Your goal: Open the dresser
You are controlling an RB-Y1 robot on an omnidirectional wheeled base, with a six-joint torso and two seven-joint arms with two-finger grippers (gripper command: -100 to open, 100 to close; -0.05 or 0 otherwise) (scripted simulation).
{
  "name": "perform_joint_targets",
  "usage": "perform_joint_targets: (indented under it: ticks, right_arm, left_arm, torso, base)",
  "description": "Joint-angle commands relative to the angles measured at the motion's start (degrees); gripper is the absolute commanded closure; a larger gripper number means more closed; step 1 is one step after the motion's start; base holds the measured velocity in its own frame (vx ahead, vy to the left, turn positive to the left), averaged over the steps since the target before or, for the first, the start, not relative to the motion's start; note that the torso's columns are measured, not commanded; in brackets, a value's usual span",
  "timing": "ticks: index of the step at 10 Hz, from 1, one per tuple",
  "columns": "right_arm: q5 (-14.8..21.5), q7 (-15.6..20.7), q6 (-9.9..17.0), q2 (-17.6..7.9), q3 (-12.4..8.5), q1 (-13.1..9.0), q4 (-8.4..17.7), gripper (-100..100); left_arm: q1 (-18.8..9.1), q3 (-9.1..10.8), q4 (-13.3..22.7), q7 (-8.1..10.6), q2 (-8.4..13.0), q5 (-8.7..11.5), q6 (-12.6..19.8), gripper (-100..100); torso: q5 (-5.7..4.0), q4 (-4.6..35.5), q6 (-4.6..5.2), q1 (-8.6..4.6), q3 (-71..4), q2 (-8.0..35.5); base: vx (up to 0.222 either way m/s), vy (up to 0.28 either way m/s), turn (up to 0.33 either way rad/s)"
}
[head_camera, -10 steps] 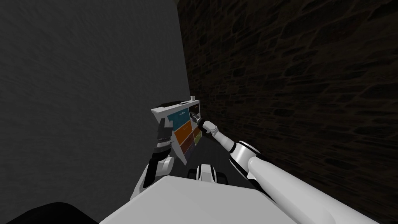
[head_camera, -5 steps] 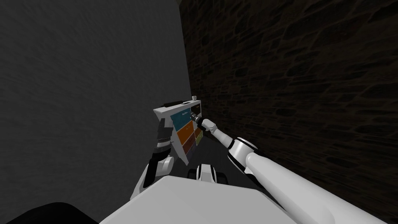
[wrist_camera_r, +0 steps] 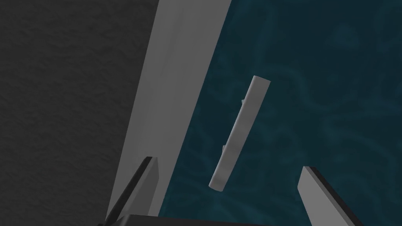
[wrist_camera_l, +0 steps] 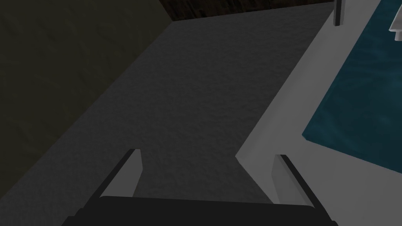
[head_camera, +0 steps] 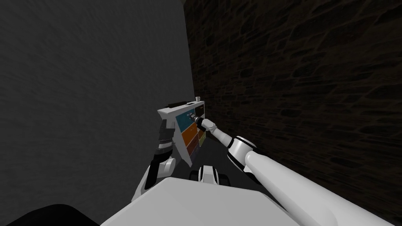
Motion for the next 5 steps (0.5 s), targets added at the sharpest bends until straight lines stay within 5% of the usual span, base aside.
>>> perform_joint_targets:
  ticks: [1, 2, 5]
  right_arm:
    - [-0.2, -0.5, -0.2, -0.4, 0.0, -1.0, 0.6, -100]
    - [-0.2, -0.6, -0.3, -0.4, -0.1, -1.1, 0.7, 100]
    - [-0.6, -1.1, -1.2, -1.0, 0.0, -1.6, 0.5, 100]
  left_arm:
    - [0.0, 0.00, 0.0, 0.00, 0.0, 0.0, 0.0, 0]
    - [0.0, 0.00, 0.0, 0.00, 0.0, 0.0, 0.0, 0]
    - [0.0, 0.02, 0.0, 0.00, 0.0, 0.0, 0.0, 0]
  torso:
    - [0.03, 0.0, -0.02, 0.18, -0.1, -0.1]
    - [0.03, 0.0, -0.02, 0.10, 0.0, 0.0]
    - [-0.09, 0.0, 0.09, -0.40, 0.2, 0.3]
  base:
    - [0.024, 0.053, -0.001]
    - [0.003, 0.009, 0.001]
    - [-0.094, -0.155, -0.046]
